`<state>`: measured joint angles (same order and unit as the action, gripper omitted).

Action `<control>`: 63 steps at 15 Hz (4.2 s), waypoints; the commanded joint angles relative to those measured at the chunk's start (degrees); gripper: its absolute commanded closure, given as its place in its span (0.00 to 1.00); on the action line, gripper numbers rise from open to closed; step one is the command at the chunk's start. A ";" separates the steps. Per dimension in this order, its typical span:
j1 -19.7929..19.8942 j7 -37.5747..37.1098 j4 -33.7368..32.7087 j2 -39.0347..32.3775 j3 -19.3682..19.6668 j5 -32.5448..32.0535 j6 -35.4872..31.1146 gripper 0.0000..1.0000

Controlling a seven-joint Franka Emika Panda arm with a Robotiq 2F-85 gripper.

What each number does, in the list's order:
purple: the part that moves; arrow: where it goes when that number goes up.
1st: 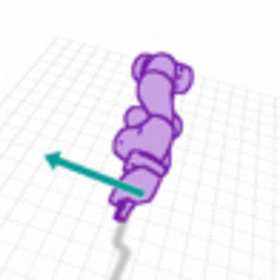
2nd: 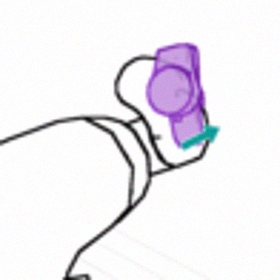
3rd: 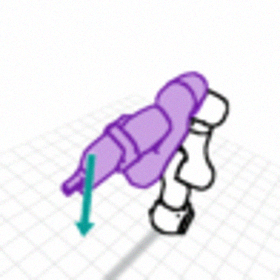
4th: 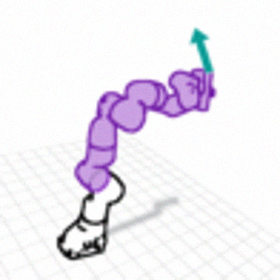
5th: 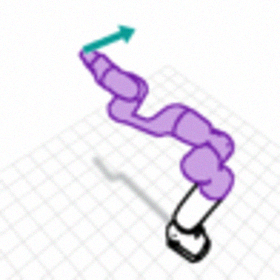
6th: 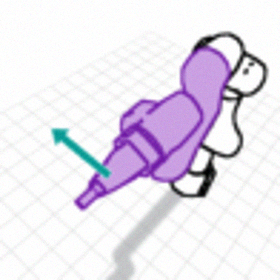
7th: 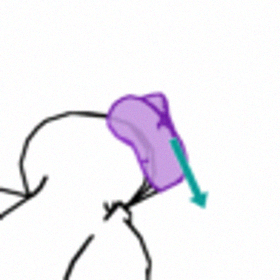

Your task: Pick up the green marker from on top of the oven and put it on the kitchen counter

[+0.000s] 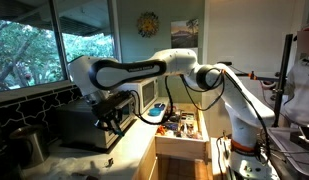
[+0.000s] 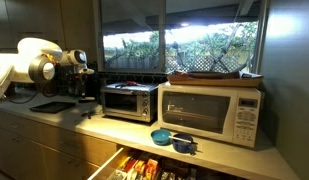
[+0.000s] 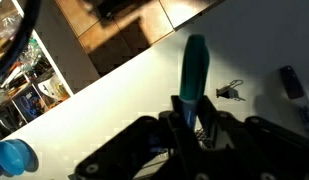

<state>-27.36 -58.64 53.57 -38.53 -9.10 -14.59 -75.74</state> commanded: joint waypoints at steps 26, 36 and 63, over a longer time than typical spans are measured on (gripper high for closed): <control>-14.07 16.21 -23.49 -25.86 5.28 -16.64 -12.76 0.94; -15.63 18.49 -31.84 -31.04 11.73 -11.61 -11.06 0.94; -27.55 18.54 -31.21 -19.39 31.56 -20.53 -38.87 0.00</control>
<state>-54.73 -35.98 22.36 -58.08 19.65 -32.51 -108.95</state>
